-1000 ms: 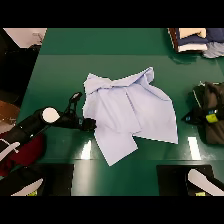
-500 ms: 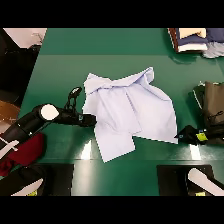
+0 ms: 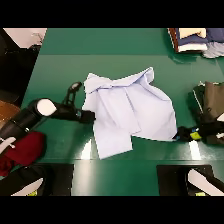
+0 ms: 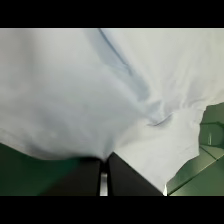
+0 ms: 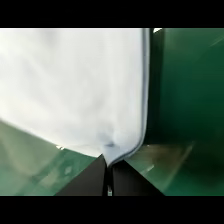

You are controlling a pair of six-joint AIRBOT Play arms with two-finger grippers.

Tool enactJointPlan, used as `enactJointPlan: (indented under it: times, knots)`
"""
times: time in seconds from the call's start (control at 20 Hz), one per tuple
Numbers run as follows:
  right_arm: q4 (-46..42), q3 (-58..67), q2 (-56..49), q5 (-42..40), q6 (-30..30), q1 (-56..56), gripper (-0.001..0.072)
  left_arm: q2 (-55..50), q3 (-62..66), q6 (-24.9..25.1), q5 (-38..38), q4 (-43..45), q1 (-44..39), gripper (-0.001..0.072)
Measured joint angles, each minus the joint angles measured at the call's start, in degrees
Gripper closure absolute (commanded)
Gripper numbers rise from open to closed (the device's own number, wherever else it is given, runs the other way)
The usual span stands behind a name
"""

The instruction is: Fold the shirts.

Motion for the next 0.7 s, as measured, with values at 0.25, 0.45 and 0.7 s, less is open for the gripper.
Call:
enactJointPlan:
  times: [0.25, 0.45, 0.7]
  knots:
    - [4.42, 17.59, 6.60, 1.14, 1.31, 3.30, 0.0696, 0.02, 18.25, 2.01, -7.91, 3.32, 8.07, 0.0682]
    - [6.19, 38.58, 11.10, -1.60, 2.75, 3.43, 0.0696, 0.02, 38.82, 2.75, -12.96, 7.02, 12.57, 0.0682]
    - [6.32, 64.48, 12.85, -3.80, 3.50, 3.28, 0.0696, 0.33, 66.75, 3.04, -16.96, 9.25, 13.94, 0.0682]
